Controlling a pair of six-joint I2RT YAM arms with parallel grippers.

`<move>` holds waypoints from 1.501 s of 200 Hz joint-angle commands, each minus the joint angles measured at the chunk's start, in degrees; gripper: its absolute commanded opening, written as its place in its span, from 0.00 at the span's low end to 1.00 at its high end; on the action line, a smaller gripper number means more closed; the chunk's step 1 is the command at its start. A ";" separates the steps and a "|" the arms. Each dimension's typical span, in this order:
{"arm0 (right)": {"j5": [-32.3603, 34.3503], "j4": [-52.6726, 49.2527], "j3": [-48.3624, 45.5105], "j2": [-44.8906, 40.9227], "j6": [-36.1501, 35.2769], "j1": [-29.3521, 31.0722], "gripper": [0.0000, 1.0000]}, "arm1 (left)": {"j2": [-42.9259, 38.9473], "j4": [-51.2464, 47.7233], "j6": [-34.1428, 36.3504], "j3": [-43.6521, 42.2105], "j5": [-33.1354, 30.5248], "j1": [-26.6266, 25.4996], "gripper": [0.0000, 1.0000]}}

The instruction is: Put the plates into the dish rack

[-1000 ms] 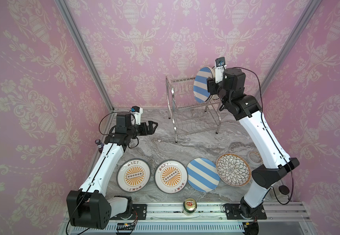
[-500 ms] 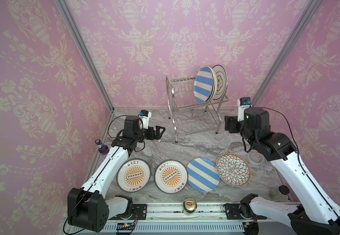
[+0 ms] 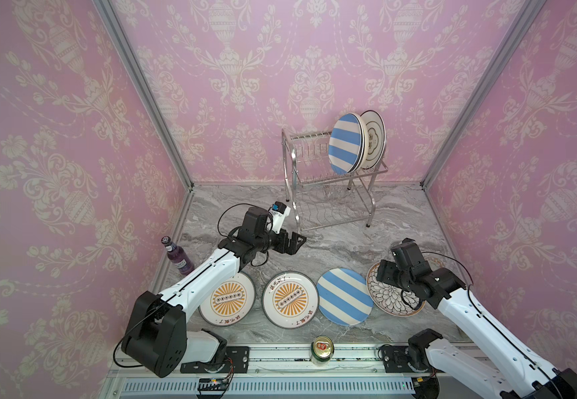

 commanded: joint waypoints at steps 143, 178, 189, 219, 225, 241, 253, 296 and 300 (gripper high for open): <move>-15.17 26.94 -9.45 12.15 5.86 -9.74 0.84 | 6.28 8.27 -0.85 -3.35 1.44 -7.42 0.99; -16.07 29.49 -10.31 13.82 6.80 -9.88 0.84 | 7.36 7.84 -0.12 -3.44 0.98 -8.31 0.99; -16.29 30.55 -10.46 14.82 7.00 -9.97 0.84 | 7.53 7.83 -0.06 -3.36 0.82 -8.49 0.99; -17.37 33.90 -10.49 17.83 7.70 -10.06 0.84 | 8.04 7.97 0.03 -3.37 0.57 -8.72 0.99; -17.25 34.70 -10.53 18.19 7.96 -10.06 0.84 | 8.16 7.97 0.06 -3.35 0.59 -8.70 0.99; -17.06 36.01 -10.34 19.15 8.28 -10.06 0.84 | 8.41 8.36 0.03 -3.35 0.88 -8.69 0.99; -16.70 36.43 -10.10 19.77 8.14 -10.04 0.84 | 8.74 8.48 -0.06 -3.20 1.24 -8.79 0.99; -16.43 38.85 -8.04 22.69 7.71 -10.10 0.84 | 9.51 9.66 -0.45 -3.13 2.55 -9.14 0.99; -16.47 38.97 -7.70 23.12 7.64 -10.06 0.84 | 9.61 9.62 -0.44 -3.03 2.53 -9.16 0.99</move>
